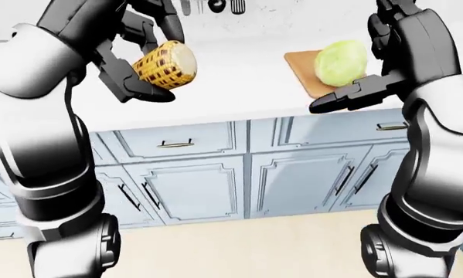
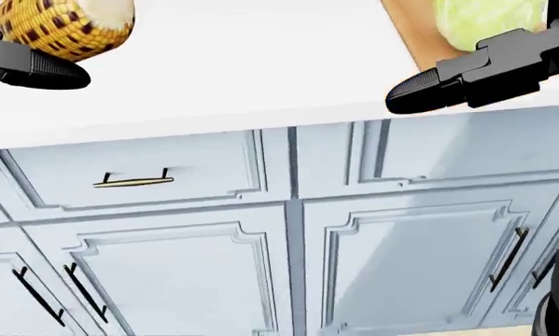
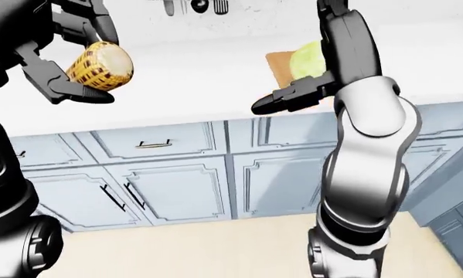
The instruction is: Place the corn and the cabbage on separate cutting boards.
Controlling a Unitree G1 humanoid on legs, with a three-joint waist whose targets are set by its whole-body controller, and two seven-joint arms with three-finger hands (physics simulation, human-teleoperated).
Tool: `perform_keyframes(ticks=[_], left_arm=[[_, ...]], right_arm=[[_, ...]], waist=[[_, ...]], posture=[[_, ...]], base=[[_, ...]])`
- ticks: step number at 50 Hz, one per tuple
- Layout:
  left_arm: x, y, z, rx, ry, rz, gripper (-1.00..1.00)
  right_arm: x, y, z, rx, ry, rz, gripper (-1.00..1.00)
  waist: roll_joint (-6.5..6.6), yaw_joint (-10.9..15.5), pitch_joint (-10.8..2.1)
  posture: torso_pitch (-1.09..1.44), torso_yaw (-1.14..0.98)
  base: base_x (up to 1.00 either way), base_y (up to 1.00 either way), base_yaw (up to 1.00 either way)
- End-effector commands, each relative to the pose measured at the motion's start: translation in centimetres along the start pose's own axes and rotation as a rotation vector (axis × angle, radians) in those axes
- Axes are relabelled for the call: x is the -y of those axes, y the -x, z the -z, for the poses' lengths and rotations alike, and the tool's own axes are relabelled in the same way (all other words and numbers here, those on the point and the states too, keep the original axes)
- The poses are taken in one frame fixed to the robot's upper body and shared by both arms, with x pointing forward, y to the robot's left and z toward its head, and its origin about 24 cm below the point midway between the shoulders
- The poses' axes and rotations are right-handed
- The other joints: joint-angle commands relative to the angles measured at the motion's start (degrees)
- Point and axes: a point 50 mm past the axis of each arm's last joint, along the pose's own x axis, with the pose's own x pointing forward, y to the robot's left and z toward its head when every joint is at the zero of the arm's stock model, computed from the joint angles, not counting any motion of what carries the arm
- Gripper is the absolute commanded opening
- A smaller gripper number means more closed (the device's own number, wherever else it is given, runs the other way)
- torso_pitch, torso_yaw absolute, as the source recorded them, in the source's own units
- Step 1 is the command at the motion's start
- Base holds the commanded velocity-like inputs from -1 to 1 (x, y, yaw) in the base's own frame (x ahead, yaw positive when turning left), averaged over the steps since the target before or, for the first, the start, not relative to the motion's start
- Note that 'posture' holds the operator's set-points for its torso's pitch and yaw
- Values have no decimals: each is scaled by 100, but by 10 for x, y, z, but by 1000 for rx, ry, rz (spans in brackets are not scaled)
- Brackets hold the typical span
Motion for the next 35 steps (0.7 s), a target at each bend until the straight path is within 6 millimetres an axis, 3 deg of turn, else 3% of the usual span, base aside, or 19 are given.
perform_keyframes(ticks=[1, 3, 4, 6, 11, 14, 15, 16, 18, 20, 23, 25, 27, 28, 29, 31, 32, 33, 35], left_arm=[[-16, 5, -8, 25, -23, -87, -100], [-16, 5, -8, 25, -22, -87, -100], [-16, 5, -7, 24, -23, -87, -100], [-16, 6, -7, 24, -21, -89, -100], [-17, 6, -8, 25, -20, -91, -100], [-17, 5, -9, 26, -19, -91, -100], [-18, 6, -10, 29, -17, -91, -100], [-19, 6, -11, 32, -18, -92, -100], [-19, 5, -12, 33, -18, -92, -100], [-19, 6, -12, 33, -18, -92, -100], [-19, 6, -11, 32, -17, -92, -100], [-20, 6, -12, 34, -17, -94, -100], [-20, 7, -12, 35, -18, -93, -100], [-20, 7, -12, 33, -17, -93, -100], [-20, 7, -11, 30, -18, -93, -100], [-22, 8, -11, 28, -16, -97, -100], [-23, 8, -12, 29, -16, -99, -100], [-22, 8, -12, 31, -16, -99, -100], [-22, 8, -12, 31, -15, -98, -100]], right_arm=[[2, 2, -17, 87, 21, 14, 100], [1, 2, -16, 86, 25, 15, 100], [1, 2, -16, 84, 21, 16, 100], [1, 2, -15, 83, 22, 16, 100], [1, 2, -15, 78, 2, 15, 100], [2, 2, -16, 80, 2, 15, 100], [2, 2, -18, 83, 0, 16, 100], [3, 1, -18, 82, -4, 20, 100], [3, 2, -18, 83, -3, 21, 100], [3, 2, -18, 82, -4, 20, 100], [3, 2, -17, 81, -1, 23, 100], [2, 2, -18, 84, -4, 22, 100], [2, 2, -17, 83, -5, 22, 100], [1, 2, -17, 83, -5, 21, 100], [1, 2, -17, 82, -7, 19, 100], [2, 2, -18, 86, -24, 21, 100], [3, 2, -18, 88, -22, 22, 100], [2, 3, -18, 88, -19, 21, 100], [2, 3, -17, 88, -20, 14, 100]], waist=[[-31, 38, -155], [344, -13, -257], [453, -50, -307], [326, -10, -154], [-57, 48, -40], [-307, 90, -87], [-512, 67, -195], [-418, 19, -153], [-464, 83, -287], [-509, 103, -332], [-299, 83, -180], [-21, 66, -176], [672, 99, -361], [208, 92, -177], [253, 104, -177], [87, 315, -290], [223, 196, -330], [262, 240, -284], [168, 271, -198]], posture=[[0, 0], [0, 0], [0, 0], [0, 0], [0, 0], [0, 0], [0, 0], [0, 0], [0, 0], [0, 0], [0, 0], [0, 0], [0, 0], [0, 0], [0, 0], [0, 0], [0, 0], [0, 0], [0, 0]], base=[[15, 66, 0], [16, 66, 0], [11, 69, 0], [9, 71, 0], [5, 81, 0], [0, 91, 0], [0, 91, 0], [0, 91, 0], [0, 92, 0], [0, 93, 0], [0, 93, 0], [0, 94, 0], [0, 94, 0], [0, 95, 0], [0, 95, 0], [0, 47, 50], [0, 0, 100], [0, 0, 100], [0, 0, 100]])
